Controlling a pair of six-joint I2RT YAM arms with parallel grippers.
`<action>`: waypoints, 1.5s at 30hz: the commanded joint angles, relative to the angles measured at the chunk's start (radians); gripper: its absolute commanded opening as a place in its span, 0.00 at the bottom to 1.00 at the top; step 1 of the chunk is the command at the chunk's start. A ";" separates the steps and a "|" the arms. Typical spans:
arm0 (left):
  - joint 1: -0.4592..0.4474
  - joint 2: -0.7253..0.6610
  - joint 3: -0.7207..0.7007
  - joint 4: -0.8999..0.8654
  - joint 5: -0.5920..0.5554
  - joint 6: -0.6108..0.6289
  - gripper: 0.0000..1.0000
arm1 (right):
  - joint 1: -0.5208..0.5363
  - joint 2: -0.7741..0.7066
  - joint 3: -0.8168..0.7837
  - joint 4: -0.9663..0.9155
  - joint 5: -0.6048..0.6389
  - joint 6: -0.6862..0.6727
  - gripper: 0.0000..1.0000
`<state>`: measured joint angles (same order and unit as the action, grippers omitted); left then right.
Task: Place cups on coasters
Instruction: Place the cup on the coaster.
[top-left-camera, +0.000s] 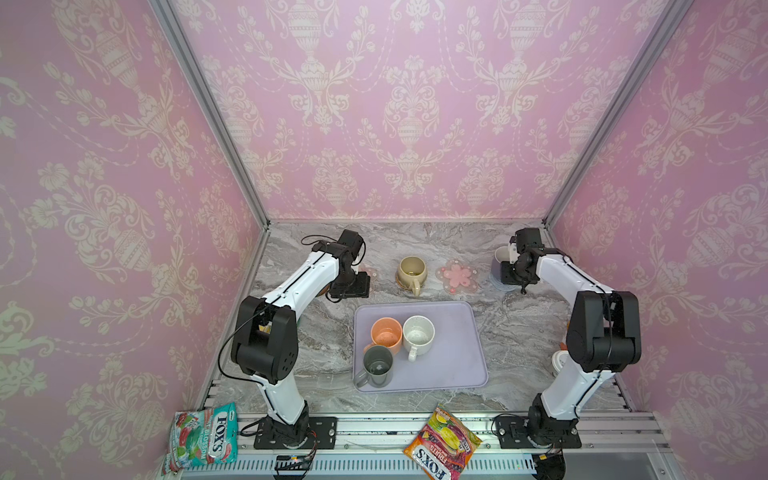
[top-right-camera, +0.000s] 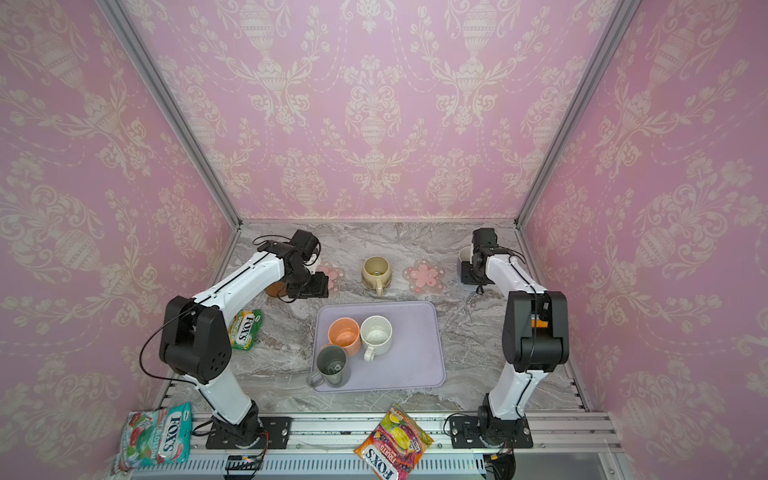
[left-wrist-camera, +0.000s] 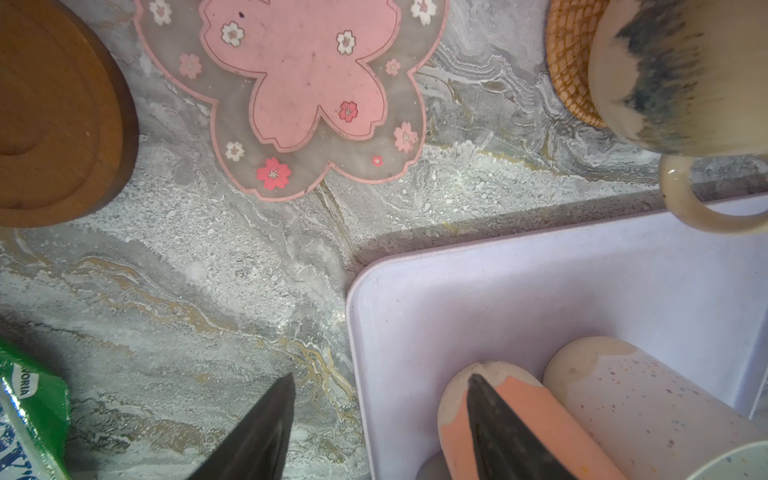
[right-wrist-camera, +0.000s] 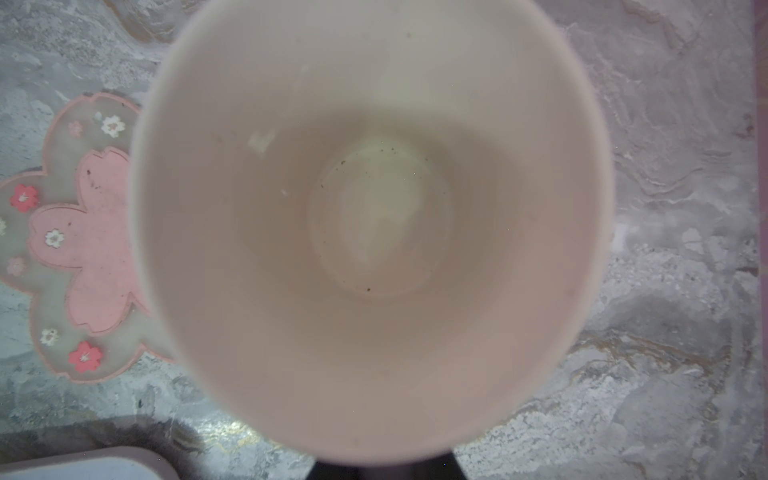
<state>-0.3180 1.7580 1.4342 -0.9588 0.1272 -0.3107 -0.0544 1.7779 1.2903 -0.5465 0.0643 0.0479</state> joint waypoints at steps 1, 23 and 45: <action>0.005 0.013 0.035 -0.023 0.018 0.025 0.68 | -0.017 -0.008 0.012 0.043 0.007 -0.017 0.00; 0.005 0.015 0.046 -0.030 0.030 0.005 0.68 | -0.042 -0.017 -0.080 0.075 -0.011 -0.027 0.00; 0.005 -0.015 0.023 -0.022 0.035 -0.010 0.68 | -0.044 -0.108 -0.150 0.137 -0.004 -0.016 0.00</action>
<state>-0.3180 1.7744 1.4654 -0.9657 0.1493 -0.3115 -0.0921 1.7344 1.1477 -0.4393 0.0490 0.0288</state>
